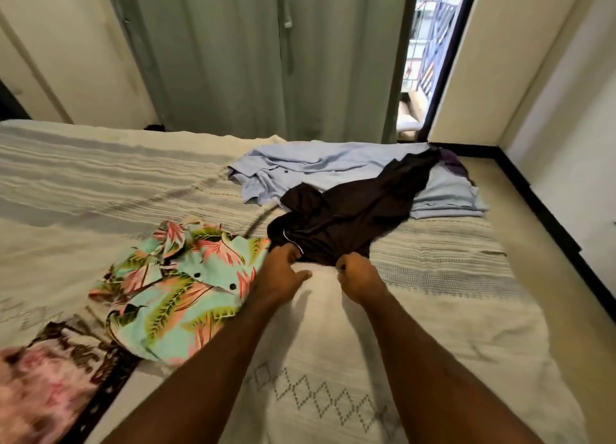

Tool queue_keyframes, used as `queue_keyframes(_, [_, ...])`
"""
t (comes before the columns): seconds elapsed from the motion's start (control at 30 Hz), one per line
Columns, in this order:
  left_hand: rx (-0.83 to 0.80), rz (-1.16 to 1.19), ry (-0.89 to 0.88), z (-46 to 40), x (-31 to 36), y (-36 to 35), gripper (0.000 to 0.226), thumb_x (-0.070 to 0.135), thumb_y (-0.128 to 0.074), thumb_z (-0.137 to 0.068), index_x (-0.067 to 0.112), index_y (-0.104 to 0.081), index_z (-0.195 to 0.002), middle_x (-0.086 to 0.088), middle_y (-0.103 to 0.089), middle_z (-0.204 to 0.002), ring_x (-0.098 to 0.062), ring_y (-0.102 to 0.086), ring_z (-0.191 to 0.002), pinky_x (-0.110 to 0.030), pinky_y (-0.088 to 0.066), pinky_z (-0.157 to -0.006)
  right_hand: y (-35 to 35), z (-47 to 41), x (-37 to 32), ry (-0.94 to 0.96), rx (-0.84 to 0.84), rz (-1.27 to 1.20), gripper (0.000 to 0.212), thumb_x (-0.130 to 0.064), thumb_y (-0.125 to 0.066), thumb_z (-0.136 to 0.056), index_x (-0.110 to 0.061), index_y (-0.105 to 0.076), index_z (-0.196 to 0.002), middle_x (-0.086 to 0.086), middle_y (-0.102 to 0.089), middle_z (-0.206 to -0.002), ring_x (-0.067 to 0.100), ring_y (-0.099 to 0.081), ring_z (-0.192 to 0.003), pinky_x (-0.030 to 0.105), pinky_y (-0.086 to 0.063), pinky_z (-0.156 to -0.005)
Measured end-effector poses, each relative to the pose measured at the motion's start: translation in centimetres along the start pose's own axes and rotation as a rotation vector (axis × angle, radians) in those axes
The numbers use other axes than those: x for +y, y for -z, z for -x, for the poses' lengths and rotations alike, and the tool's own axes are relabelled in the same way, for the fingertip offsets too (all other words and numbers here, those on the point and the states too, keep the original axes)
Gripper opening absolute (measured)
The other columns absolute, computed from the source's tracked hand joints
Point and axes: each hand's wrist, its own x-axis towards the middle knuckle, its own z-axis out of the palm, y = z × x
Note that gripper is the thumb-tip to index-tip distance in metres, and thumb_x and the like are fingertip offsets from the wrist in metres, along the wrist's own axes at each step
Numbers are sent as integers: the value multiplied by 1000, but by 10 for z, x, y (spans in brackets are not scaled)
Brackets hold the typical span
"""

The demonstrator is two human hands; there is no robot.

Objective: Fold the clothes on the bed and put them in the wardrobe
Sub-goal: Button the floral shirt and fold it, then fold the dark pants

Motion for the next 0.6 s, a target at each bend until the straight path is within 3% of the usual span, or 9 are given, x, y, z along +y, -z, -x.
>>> queue_keyframes(0.1, [-71,410,365,17,12,-28,42,15,-78,-87,3,-52,-118,-15,-64,-94,-30,-70,-71,-35,-58,-59,-3,25,7,-99,118,-221,33,-27,-69,-88,-17,-52,-115,16,-65,-101,35,-63,-95,34,-45,-73])
queue_keyframes(0.17, [-12,630,531,24,15,-39,42,14,-76,-89,1,-49,-119,-16,-64,-100,-35,-72,-75,-36,-59,-61,-12,47,9,-97,89,-191,34,-34,-63,-91,-22,-55,-121,17,-66,-107,38,-63,-101,37,-50,-79])
queue_keyframes(0.27, [26,816,543,28,16,-47,37,9,-74,-91,-7,-58,-119,-20,-70,-95,-29,-69,-72,-27,-57,-53,-25,80,6,-77,61,-243,26,-41,-54,-88,-30,-57,-112,12,-68,-105,36,-64,-99,39,-53,-81])
queue_keyframes(0.33, [11,862,544,33,17,-54,38,3,-73,-90,-3,-58,-124,-21,-71,-108,-34,-72,-89,-28,-58,-55,-30,102,4,-26,20,-268,11,-39,-54,-89,-30,-53,-96,9,-69,-98,34,-64,-93,37,-50,-74])
queue_keyframes(0.4, [-13,815,546,43,22,-60,37,2,-70,-92,0,-58,-127,-19,-70,-116,-37,-69,-102,-35,-59,-69,-31,126,3,-2,-36,-292,7,-35,-57,-93,-29,-55,-96,7,-69,-101,32,-64,-98,36,-46,-77])
queue_keyframes(0.5, [-43,777,490,59,35,-61,33,17,-61,-100,10,-61,-133,-12,-71,-117,-32,-69,-104,-48,-57,-93,-27,158,-1,27,-135,-323,26,-37,-60,-91,-22,-67,-111,4,-71,-112,26,-65,-105,35,-51,-91])
queue_keyframes(0.6, [-71,840,398,77,62,-46,32,24,-52,-106,21,-59,-136,-9,-70,-120,-28,-68,-107,-48,-56,-96,-10,185,-2,49,-356,-431,31,-43,-68,-87,-13,-73,-91,8,-74,-89,23,-71,-83,42,-58,-81])
